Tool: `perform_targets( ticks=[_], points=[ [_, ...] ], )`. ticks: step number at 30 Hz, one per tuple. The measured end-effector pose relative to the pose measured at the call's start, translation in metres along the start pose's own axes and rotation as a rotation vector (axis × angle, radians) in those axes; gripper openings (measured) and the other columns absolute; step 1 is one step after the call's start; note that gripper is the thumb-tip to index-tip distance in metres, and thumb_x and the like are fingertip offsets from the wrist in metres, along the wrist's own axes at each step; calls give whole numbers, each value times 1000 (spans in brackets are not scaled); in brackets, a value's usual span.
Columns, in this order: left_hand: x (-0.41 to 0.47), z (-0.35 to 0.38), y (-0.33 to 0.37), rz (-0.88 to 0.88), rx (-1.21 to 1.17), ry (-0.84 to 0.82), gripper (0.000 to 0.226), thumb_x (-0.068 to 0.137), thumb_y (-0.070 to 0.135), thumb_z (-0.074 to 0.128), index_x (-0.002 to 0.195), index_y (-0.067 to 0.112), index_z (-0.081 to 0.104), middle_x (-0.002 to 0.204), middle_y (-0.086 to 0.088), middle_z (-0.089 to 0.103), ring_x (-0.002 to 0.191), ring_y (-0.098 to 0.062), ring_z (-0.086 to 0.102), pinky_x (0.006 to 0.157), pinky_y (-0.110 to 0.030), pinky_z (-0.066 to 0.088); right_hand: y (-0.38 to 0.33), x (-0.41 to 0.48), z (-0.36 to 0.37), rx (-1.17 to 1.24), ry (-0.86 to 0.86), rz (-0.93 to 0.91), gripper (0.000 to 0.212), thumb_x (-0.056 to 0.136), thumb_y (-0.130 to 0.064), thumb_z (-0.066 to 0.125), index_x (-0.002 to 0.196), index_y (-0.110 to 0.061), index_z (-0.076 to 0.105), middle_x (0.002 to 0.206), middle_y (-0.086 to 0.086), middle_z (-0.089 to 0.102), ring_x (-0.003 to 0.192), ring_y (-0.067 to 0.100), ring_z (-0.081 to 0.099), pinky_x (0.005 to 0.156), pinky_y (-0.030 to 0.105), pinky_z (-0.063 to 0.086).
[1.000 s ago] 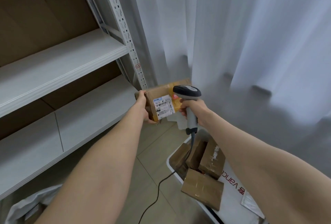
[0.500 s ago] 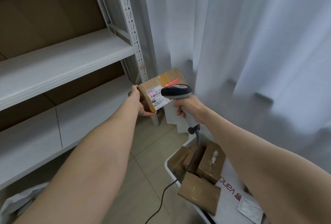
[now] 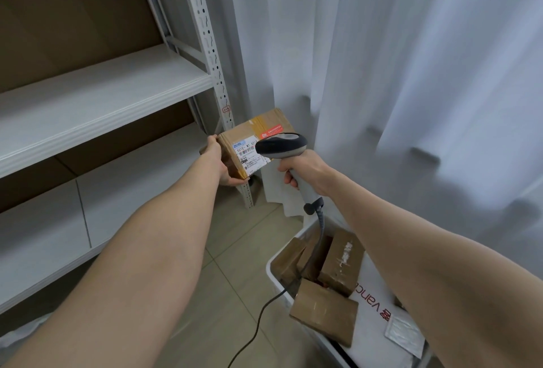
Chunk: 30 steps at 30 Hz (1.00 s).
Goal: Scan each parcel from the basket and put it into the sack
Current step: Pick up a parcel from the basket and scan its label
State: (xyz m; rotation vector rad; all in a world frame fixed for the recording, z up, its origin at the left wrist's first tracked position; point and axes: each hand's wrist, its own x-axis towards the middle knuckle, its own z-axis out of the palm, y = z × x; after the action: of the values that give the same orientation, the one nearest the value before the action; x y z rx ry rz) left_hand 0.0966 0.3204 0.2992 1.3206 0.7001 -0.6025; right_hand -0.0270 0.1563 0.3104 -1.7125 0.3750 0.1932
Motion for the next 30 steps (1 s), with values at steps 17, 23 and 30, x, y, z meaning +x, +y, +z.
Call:
perform_targets(
  ticks=[17, 23, 30],
  points=[
    [0, -10, 3, -60, -34, -54, 69, 83, 72, 42, 111, 9, 47, 104, -21, 61, 100, -42, 58, 91, -56, 48, -2, -3, 16, -72, 56, -2, 15, 89, -7, 60, 103, -2, 62, 61, 5, 56, 50, 12, 48, 53, 21, 47],
    [0, -15, 3, -65, -37, -63, 70, 84, 72, 41, 101, 4, 47, 102, -22, 62, 98, -42, 58, 89, -56, 49, 0, -2, 16, -107, 78, -43, 24, 88, -7, 60, 109, 4, 63, 61, 6, 59, 51, 13, 51, 55, 22, 48],
    [-6, -19, 2, -63, -17, -87, 68, 84, 73, 41, 91, 5, 47, 99, -21, 62, 97, -42, 59, 85, -56, 50, 0, -5, 21, -139, 82, -32, 11, 85, -5, 61, 94, 1, 64, 57, 5, 60, 50, 14, 53, 55, 23, 49]
  ],
)
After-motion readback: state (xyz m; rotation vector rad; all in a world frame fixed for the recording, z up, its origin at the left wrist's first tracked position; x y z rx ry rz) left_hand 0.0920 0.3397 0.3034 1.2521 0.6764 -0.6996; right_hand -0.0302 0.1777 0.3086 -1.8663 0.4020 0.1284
